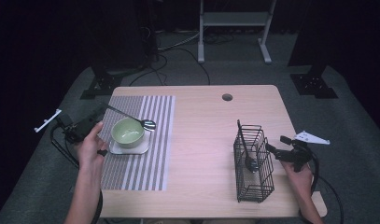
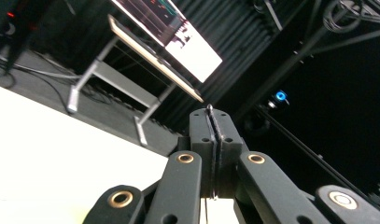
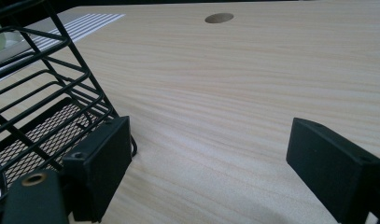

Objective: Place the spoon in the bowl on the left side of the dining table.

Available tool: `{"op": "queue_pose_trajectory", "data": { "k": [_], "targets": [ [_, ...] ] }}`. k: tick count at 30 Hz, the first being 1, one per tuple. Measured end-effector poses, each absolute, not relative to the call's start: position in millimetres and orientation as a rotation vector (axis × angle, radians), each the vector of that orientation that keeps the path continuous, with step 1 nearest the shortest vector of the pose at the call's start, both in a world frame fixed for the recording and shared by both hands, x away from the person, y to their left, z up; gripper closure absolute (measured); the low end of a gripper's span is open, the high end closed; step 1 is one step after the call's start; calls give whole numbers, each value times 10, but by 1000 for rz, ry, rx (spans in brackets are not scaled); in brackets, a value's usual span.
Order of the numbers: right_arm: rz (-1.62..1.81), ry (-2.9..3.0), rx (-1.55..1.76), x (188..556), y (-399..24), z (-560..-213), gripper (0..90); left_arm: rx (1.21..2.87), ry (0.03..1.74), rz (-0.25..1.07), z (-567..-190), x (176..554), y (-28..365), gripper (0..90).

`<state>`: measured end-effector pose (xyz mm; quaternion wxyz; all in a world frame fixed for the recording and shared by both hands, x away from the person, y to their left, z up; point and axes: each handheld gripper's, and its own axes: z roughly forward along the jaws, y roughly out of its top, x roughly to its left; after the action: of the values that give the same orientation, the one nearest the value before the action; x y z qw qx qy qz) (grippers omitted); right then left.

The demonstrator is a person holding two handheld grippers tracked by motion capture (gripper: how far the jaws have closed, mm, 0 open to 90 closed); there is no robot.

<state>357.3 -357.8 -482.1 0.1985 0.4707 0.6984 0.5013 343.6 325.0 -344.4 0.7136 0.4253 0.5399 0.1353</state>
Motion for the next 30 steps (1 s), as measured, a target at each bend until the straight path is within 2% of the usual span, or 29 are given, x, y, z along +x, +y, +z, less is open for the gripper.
{"op": "queue_pose_trajectory", "data": {
  "k": [14, 30],
  "targets": [
    [1402, 1950, 1317, 3571, -3578, -4820, 130, 918, 1283, 420, -3551, 3459, 3594, 897],
    [1405, 1948, 1320, 3570, -3580, -4820, 130, 879, 1368, 454, -3751, 3488, 3792, 898]
  ]
}}
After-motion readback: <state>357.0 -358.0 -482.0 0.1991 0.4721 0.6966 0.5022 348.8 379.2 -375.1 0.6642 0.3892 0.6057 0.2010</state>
